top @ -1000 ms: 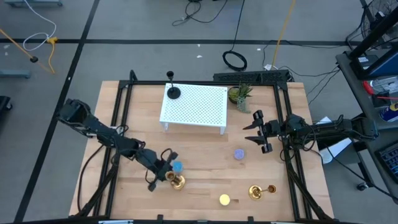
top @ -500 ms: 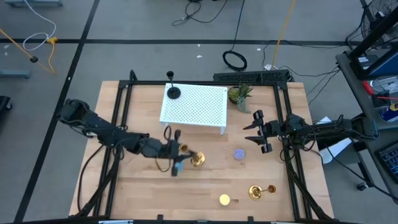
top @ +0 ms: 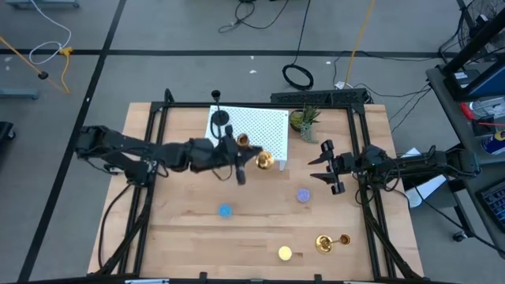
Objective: Pick & Place candle stick holders
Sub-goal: Put the left gold candle holder on the shelf
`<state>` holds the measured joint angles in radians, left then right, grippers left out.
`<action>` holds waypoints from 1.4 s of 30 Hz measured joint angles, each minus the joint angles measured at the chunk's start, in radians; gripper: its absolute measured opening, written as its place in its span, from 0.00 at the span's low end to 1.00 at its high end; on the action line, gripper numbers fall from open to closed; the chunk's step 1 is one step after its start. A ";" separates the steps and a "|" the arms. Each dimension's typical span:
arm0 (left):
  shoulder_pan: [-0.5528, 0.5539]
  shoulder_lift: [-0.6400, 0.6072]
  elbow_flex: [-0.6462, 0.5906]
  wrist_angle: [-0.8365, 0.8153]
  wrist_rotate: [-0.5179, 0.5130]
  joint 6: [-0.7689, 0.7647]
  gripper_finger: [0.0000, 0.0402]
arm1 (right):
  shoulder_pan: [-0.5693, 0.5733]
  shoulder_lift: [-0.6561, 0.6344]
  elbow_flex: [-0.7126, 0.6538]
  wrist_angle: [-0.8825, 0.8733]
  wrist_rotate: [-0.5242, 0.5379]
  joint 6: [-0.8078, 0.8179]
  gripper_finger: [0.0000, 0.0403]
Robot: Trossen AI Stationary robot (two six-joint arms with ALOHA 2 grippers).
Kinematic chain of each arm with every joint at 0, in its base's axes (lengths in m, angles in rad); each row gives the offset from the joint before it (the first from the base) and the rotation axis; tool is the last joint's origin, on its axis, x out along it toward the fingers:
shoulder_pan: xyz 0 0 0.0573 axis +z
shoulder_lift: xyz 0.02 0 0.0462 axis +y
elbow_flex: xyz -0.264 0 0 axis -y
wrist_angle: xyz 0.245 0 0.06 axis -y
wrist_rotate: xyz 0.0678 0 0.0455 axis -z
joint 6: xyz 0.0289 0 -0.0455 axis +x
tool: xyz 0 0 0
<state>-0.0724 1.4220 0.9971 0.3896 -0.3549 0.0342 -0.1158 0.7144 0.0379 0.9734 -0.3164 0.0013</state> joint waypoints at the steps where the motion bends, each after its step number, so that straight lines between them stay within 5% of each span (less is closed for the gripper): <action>1: 0.022 0.000 0.004 -0.012 -0.010 -0.008 0.03 | 0.000 0.000 0.000 -0.011 0.000 0.011 0.43; 17: 0.307 0.000 0.007 -0.127 -0.033 -0.123 0.05 | 0.000 0.000 0.000 -0.124 0.000 0.047 0.43; 37: 0.364 0.007 0.007 -0.176 -0.056 -0.122 0.03 | 0.000 0.000 0.000 -0.110 0.000 0.006 0.43; 42: 0.371 0.030 0.008 -0.165 -0.057 -0.122 0.12 | 0.000 0.000 0.000 -0.110 0.000 0.005 0.43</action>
<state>0.2988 1.4519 1.0052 0.2246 -0.4122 -0.0879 -0.1158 0.7147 0.0380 0.8635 -0.3161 0.0067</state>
